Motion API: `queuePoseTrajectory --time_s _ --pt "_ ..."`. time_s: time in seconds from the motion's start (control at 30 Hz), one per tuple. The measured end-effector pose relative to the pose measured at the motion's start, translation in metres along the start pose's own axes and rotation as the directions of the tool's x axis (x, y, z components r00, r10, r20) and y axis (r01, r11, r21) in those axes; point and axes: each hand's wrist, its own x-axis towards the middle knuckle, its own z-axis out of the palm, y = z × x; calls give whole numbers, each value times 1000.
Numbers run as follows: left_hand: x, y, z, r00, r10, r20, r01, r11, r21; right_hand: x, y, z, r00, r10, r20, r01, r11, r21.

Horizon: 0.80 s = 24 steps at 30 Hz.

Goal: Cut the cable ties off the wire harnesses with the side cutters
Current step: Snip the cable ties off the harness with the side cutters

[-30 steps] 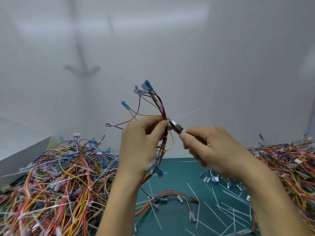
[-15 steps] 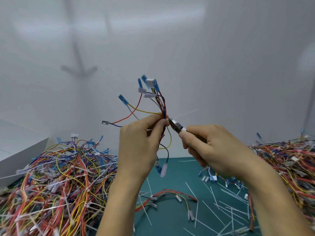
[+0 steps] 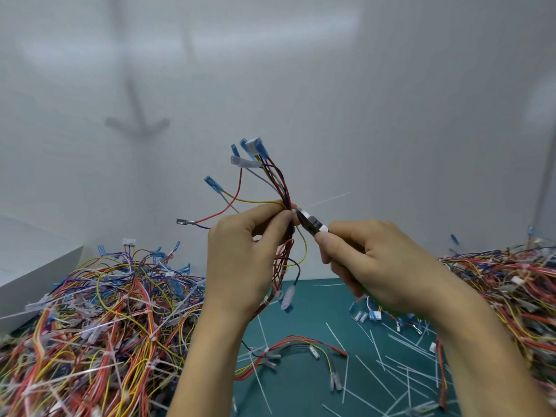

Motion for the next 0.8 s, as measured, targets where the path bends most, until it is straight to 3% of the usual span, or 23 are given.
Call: queuePoseTrajectory --time_s 0.37,0.8 --pt "0 0 1 995 -95 12 96 992 -88 0 2 -1 1000 -8 9 8 1000 -14" --pt "0 1 2 993 -110 34 113 990 -86 -1 2 -1 1000 -11 27 12 999 -40"
